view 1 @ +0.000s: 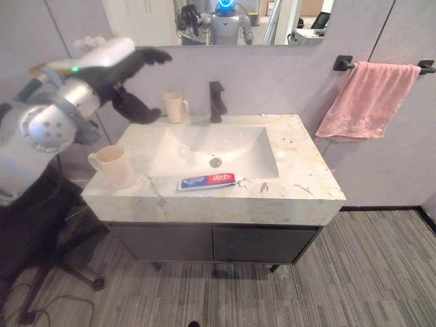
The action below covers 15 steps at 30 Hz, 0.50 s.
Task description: Organize the bathroom.
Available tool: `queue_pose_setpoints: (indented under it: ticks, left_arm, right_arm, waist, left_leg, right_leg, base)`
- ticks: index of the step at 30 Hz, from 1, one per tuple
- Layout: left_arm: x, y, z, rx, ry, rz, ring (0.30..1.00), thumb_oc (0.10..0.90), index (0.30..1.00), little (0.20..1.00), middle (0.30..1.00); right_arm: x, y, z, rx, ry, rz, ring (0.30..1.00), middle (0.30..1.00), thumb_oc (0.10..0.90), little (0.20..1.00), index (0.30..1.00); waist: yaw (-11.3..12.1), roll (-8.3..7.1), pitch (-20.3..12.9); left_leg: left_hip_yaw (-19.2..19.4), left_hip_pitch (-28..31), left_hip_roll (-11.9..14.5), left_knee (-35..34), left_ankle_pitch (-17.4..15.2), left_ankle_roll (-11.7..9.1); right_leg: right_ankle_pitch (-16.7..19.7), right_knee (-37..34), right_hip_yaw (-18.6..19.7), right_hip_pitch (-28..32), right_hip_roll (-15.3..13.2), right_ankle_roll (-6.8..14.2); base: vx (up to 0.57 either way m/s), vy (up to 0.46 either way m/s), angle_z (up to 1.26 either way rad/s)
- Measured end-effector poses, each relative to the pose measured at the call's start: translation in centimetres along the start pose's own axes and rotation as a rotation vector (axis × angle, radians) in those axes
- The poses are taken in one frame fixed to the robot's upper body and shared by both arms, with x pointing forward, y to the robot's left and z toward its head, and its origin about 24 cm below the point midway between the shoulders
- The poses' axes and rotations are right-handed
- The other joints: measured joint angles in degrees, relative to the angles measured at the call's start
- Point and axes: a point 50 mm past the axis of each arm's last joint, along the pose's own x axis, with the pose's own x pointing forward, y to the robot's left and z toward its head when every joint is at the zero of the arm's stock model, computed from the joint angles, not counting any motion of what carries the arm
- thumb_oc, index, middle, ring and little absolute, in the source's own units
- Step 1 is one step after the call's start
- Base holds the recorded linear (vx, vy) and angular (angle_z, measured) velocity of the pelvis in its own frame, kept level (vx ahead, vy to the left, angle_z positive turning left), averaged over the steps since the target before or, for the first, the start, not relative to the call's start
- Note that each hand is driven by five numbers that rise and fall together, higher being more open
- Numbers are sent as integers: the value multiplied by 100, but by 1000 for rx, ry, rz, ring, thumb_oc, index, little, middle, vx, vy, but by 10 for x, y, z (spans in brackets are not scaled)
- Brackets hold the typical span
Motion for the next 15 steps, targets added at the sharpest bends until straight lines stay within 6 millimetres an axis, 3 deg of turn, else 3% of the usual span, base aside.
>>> queue_pose_setpoints:
  ticks: [6,15]
  left_arm:
    - [13,-9,-12,43,71,-255,900,800,900,900,900]
    - [10,-27,-41,95,183,-524,900,800,900,900,900]
  right_arm:
    - [0,0,-4,-22,20,1,900,900,800,900,900]
    - [0,1,-5,-63,45,-7,900,900,800,900,900]
  waist:
    - [-30,36,-11]
    - [-139,91,-17]
  left_leg:
    - [3,-58,9,0,-3,-4]
    - [62,-93,7,0,-4,-6]
  right_leg:
    - [0,-4,-5,-53,11,-1]
    - [0,7,44,-121,-3,-1]
  base:
    - [-60,26,-1]
    - [-51,17,-3]
